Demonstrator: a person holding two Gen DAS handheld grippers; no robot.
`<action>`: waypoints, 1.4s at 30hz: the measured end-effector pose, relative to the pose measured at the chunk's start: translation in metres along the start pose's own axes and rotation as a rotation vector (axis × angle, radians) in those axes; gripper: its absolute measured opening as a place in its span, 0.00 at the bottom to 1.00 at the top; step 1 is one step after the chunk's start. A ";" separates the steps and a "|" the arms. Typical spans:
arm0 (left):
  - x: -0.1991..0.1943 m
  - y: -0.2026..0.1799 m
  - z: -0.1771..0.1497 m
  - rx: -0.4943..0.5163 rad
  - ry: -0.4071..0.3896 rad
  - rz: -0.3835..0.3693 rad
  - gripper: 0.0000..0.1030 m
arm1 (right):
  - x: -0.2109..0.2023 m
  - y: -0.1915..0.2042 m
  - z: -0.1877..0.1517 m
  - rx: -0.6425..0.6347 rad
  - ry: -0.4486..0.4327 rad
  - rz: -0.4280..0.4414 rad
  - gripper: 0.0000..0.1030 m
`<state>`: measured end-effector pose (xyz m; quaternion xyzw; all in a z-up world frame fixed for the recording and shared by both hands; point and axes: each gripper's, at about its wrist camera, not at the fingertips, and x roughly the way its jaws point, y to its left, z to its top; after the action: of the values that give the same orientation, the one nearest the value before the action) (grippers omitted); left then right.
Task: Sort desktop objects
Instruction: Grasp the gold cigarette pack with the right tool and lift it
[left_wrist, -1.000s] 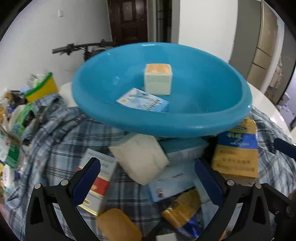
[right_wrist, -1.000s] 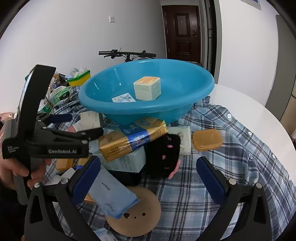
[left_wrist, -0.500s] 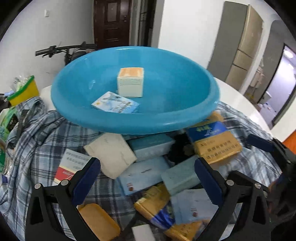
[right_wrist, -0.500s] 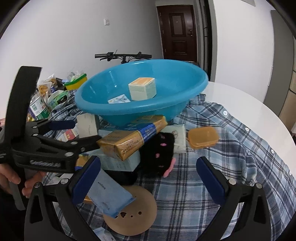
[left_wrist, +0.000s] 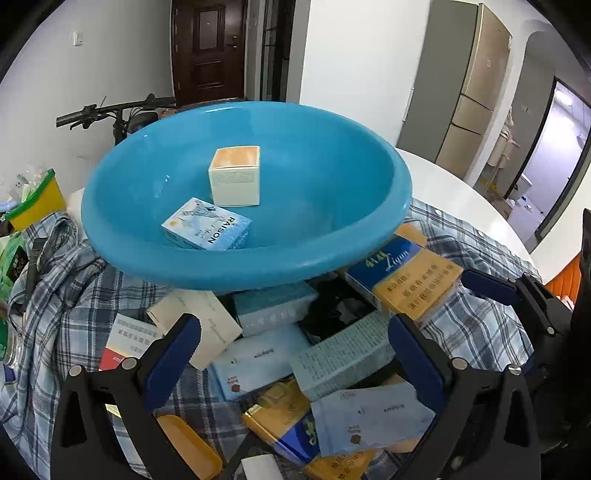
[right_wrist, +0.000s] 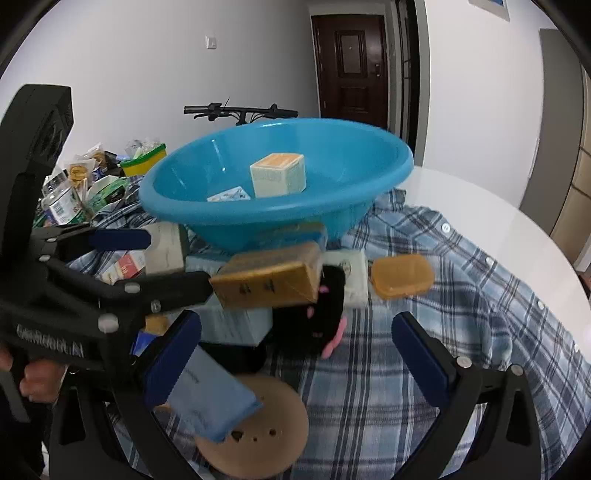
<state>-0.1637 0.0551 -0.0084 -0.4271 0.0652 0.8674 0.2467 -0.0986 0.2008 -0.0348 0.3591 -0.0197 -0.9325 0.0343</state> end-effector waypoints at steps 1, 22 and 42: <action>-0.001 0.002 0.001 -0.012 0.000 -0.010 0.99 | 0.002 0.002 0.001 -0.008 -0.001 -0.008 1.00; -0.031 0.072 -0.030 -0.216 -0.051 0.081 0.99 | 0.028 -0.003 0.018 0.032 -0.023 -0.005 0.49; -0.031 0.064 -0.036 -0.201 -0.040 0.084 0.99 | 0.032 -0.020 0.034 -0.062 0.018 0.063 0.83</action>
<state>-0.1534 -0.0238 -0.0126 -0.4293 -0.0093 0.8875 0.1672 -0.1464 0.2184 -0.0319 0.3654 -0.0018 -0.9278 0.0748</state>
